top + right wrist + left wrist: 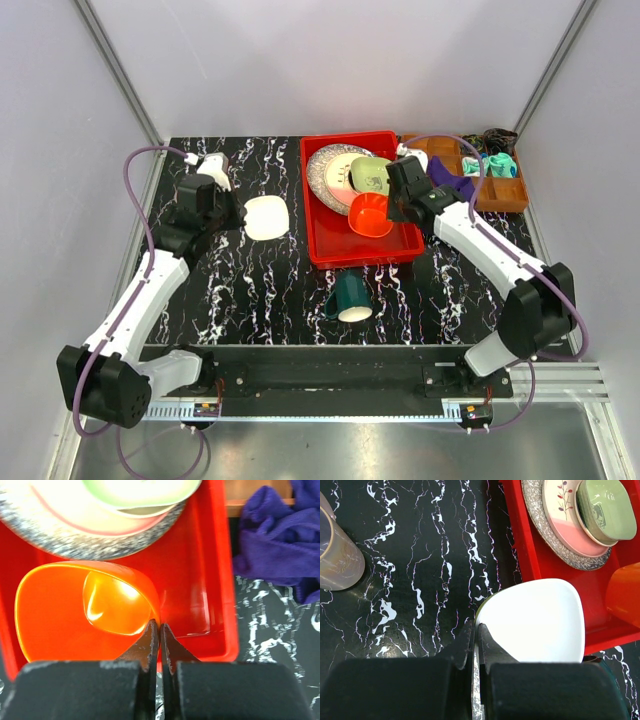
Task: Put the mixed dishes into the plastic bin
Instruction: Place the bowl in the plastic bin.
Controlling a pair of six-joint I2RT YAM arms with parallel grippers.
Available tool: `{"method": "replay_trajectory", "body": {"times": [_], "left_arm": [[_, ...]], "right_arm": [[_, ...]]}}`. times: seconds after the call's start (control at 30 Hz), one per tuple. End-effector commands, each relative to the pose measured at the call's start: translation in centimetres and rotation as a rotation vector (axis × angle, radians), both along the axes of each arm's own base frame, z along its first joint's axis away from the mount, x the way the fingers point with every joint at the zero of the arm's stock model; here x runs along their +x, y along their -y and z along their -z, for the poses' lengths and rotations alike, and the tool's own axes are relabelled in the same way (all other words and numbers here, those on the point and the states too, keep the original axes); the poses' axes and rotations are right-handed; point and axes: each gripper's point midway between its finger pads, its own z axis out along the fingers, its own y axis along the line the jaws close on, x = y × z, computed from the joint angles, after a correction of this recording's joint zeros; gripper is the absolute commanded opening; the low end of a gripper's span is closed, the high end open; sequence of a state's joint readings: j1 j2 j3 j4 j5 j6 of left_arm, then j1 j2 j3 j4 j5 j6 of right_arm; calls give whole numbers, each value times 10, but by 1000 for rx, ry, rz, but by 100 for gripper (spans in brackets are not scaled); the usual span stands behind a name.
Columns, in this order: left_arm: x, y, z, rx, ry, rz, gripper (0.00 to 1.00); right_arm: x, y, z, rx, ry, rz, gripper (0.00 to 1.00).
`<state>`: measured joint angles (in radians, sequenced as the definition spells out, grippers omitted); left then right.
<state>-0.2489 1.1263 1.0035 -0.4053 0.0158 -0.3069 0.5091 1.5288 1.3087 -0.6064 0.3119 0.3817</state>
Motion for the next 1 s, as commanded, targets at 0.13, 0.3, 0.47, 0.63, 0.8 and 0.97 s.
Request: {"method": "replay_trajectory", "body": {"times": [0.13, 0.3, 0.47, 0.63, 0.8, 0.97], "left_arm": [[2, 2, -19, -29, 72, 11, 0], [2, 2, -17, -28, 68, 11, 0], [2, 3, -16, -32, 65, 16, 0], [2, 4, -15, -32, 62, 17, 0], [2, 5, -14, -34, 58, 24, 0], [2, 6, -12, -37, 53, 25, 0]], "right_arm": [[28, 31, -3, 5, 40, 60, 0], [29, 45, 12, -9, 7, 95, 0], [28, 50, 30, -25, -34, 110, 0], [24, 59, 48, -49, -74, 131, 0], [18, 67, 59, -60, -98, 166, 0], [15, 71, 67, -58, -117, 186, 0]]}}
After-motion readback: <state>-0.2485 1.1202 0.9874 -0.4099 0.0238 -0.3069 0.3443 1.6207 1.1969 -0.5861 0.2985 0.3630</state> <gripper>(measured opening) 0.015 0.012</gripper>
